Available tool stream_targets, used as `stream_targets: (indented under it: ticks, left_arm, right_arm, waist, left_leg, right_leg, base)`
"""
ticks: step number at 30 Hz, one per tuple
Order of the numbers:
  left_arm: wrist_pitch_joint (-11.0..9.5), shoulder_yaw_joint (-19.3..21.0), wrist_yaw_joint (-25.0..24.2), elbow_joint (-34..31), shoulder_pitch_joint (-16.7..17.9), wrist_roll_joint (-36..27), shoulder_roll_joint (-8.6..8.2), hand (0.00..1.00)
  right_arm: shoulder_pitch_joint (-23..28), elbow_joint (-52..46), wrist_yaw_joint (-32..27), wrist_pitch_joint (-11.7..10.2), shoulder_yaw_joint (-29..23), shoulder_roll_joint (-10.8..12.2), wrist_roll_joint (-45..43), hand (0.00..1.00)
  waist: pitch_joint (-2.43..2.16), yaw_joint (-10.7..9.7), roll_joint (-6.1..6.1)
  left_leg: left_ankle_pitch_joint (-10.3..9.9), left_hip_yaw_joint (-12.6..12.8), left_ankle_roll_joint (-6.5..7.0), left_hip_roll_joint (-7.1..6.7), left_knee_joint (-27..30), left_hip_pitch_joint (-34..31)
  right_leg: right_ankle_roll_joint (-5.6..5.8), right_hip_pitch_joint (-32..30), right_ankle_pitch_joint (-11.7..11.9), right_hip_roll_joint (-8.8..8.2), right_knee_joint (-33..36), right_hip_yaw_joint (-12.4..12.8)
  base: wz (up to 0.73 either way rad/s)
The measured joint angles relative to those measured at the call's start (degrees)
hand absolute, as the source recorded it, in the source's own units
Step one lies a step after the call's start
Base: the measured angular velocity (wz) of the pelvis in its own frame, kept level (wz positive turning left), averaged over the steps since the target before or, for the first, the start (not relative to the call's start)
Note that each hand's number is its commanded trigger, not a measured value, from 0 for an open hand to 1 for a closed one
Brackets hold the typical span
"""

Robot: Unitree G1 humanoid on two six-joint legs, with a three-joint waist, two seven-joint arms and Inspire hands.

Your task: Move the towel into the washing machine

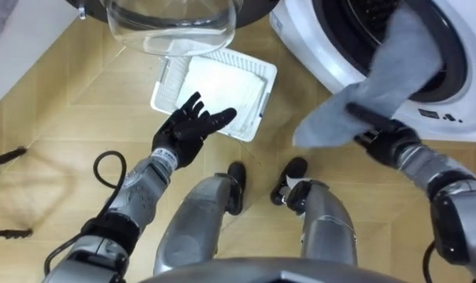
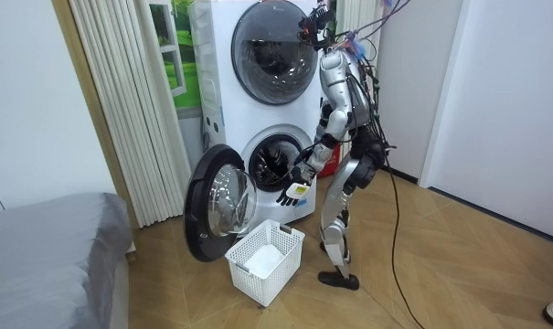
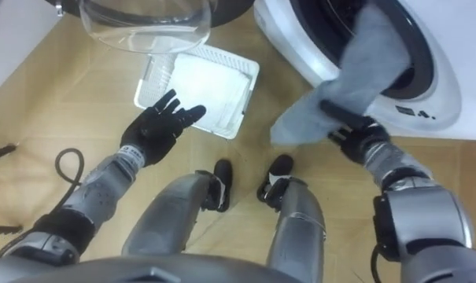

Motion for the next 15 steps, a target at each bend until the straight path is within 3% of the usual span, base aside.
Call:
stream_targets:
  ticks: [4, 6, 8, 11, 15]
  left_arm:
    - [0.3, -0.1, 0.6, -4.2, 1.6, -0.5, 1.97, 0.00]
    - [0.3, 0.9, 0.9, -4.6, 1.9, -0.5, 2.32, 0.00]
    - [0.3, 1.3, 1.2, -4.7, 2.0, -0.5, 2.34, 0.00]
    - [0.3, 1.3, 2.3, -4.8, 2.3, -1.5, 2.34, 0.00]
    - [0.3, 1.9, 3.9, -10.1, 4.7, -2.0, 2.90, 0.00]
  right_arm:
    - [-1.5, 0.1, -0.5, 1.4, -0.1, -0.3, 4.1, 1.00]
    - [-1.8, 0.1, -0.7, 3.2, -0.1, -1.1, 4.4, 1.00]
    - [-1.8, 0.1, -1.3, 3.9, -0.1, -1.3, 4.5, 1.00]
    - [-2.2, 0.0, -2.5, 5.5, -0.4, -1.4, 6.1, 1.00]
    - [-2.7, -5.1, -6.4, 8.7, -1.5, -2.4, 7.9, 1.00]
  waist:
    - [0.09, -1.3, -1.41]
    - [0.02, -1.4, -3.03]
    - [0.04, -1.8, -3.90]
    - [0.03, -2.6, -4.47]
    - [-0.09, -3.0, -5.24]
  left_leg:
    - [0.0, 0.6, 0.00, -0.63, 1.5, -0.5]
    - [0.0, 1.1, 0.00, -0.57, 2.2, -1.3]
    - [0.0, 1.2, 0.01, -0.54, 3.2, -1.7]
    - [-0.4, 1.1, 0.55, -0.58, 4.6, -2.3]
    - [-1.0, 1.7, 1.08, -0.20, 6.3, -4.2]
  right_leg:
    - [-0.06, -1.4, -1.3, -1.10, 2.3, 0.8]
    - [-0.21, -2.3, -1.4, -1.33, 3.2, 1.2]
    - [-0.24, -2.5, -1.4, -1.48, 3.7, 1.3]
    - [-0.14, -2.8, -1.5, -1.75, 4.7, 1.5]
    - [0.20, -4.5, -0.9, -1.46, 5.7, 2.4]
  base:
    - [0.07]
    - [0.00]
    - [0.04]
    - [0.03]
    - [-0.05]
